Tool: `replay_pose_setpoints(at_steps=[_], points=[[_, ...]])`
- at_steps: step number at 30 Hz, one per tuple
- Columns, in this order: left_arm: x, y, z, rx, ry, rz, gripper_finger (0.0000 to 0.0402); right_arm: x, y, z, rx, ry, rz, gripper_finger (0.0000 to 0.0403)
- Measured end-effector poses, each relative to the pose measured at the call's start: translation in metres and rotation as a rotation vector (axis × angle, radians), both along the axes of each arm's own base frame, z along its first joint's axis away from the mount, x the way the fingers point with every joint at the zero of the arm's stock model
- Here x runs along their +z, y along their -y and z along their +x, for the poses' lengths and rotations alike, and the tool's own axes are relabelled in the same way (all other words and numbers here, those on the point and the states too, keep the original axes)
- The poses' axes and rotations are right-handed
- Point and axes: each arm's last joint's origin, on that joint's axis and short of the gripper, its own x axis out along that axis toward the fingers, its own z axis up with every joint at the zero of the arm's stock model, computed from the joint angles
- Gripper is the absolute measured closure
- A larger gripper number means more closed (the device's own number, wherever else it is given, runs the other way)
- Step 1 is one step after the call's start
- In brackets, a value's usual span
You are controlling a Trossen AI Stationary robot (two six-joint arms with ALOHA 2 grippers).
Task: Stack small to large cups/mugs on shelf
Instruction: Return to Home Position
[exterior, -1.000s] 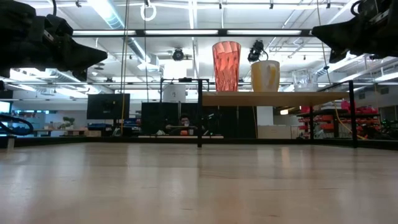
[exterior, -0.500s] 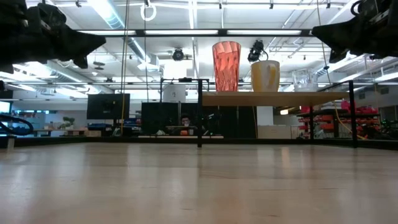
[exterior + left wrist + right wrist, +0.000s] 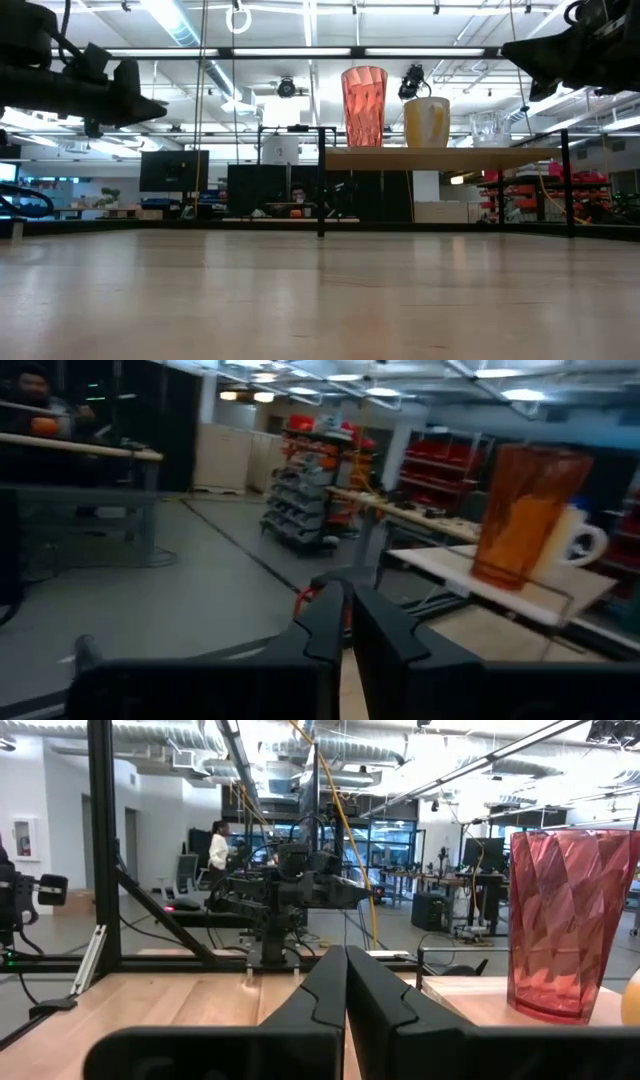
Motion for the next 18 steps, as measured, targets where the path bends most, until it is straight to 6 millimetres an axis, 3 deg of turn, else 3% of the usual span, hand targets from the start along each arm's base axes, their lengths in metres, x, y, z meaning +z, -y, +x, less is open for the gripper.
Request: replay_pose_setpoints(at_steps=[11,18], points=[[-0.0047,-0.0006,-0.0001,0.021,-0.074,-0.005,0.0371,0.0000,0.0000,0.0000,0.000,0.000,0.000,0.0389],[-0.0064,0.0020,0.0030,-0.108,-0.135,0.032,0.0368,0.0000,0.0000,0.0000,0.000,0.000,0.000,0.0389]])
